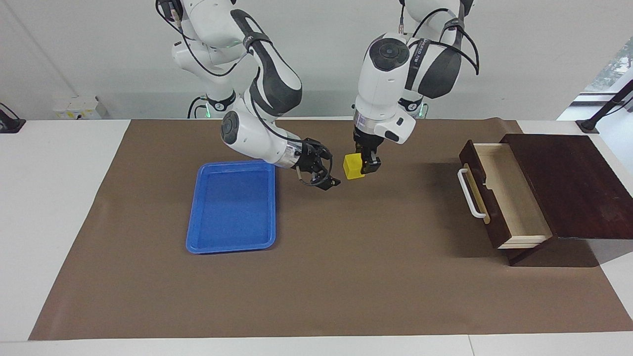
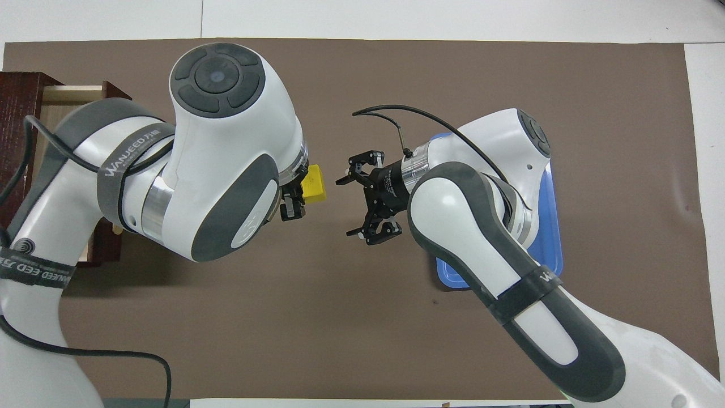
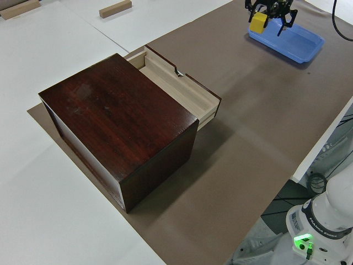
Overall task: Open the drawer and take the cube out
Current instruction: 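Grasp the yellow cube with the right gripper beside the left gripper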
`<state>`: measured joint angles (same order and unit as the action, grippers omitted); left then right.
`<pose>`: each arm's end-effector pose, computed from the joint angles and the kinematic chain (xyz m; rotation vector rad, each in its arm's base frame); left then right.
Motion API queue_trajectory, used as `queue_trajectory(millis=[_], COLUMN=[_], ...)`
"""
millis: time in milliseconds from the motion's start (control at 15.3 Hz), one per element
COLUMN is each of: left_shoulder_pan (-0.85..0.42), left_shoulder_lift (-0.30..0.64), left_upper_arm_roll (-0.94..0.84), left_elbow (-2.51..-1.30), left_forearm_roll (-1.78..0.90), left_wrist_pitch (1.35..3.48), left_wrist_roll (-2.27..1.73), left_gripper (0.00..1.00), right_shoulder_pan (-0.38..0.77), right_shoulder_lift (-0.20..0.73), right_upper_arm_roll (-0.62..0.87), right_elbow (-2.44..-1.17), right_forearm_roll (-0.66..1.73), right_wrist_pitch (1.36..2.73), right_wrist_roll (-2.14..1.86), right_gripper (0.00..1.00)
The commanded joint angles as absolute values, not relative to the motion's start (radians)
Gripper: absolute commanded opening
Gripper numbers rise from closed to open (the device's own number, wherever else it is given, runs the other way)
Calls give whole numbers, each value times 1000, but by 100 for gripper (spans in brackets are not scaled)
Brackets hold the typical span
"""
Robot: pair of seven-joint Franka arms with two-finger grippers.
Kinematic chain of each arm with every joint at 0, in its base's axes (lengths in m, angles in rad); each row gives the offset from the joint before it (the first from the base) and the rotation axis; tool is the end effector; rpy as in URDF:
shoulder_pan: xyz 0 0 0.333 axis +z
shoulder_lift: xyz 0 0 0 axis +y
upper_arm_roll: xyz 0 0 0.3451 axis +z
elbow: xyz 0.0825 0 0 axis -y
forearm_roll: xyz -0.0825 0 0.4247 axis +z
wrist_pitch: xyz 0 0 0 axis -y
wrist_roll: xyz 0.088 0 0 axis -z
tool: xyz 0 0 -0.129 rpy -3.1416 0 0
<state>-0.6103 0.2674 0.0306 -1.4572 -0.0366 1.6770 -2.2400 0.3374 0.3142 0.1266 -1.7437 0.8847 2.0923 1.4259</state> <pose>0.5693 -0.3807 0.5276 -2.0865 -2.2910 0.0549 0.6086 0.3553 0.4096 -1.9065 1.6410 0.8481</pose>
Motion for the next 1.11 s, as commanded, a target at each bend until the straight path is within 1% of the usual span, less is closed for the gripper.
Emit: queue_trajectory(millis=[0, 326, 392, 522, 1045], left_shoulder_pan=[-627, -626, -626, -624, -623], left_shoulder_lift=[275, 273, 273, 273, 273], left_upper_arm_roll=[51, 51, 51, 49, 49], left_elbow=[-1442, -1445, -1445, -1445, -1447], left_forearm_roll=[-55, -52, -54, -57, -57], left_wrist_pitch=[1672, 1664, 1664, 1664, 1663], left_wrist_roll=[-2252, -2252, -2252, -2252, -2250], left_gripper=[0, 0, 0, 0, 0], right_shoulder_pan=[336, 336, 354, 374, 383], right_shoulder_lift=[345, 359, 360, 362, 359], right_upper_arm_roll=[127, 127, 127, 127, 127], right_elbow=[-1678, -1643, -1640, -1637, -1629], right_forearm_roll=[888, 899, 899, 894, 884], right_wrist_pitch=[2074, 2079, 2086, 2088, 2079], right_wrist_roll=[1482, 1520, 1526, 1540, 1539], right_gripper=[100, 100, 100, 100, 100])
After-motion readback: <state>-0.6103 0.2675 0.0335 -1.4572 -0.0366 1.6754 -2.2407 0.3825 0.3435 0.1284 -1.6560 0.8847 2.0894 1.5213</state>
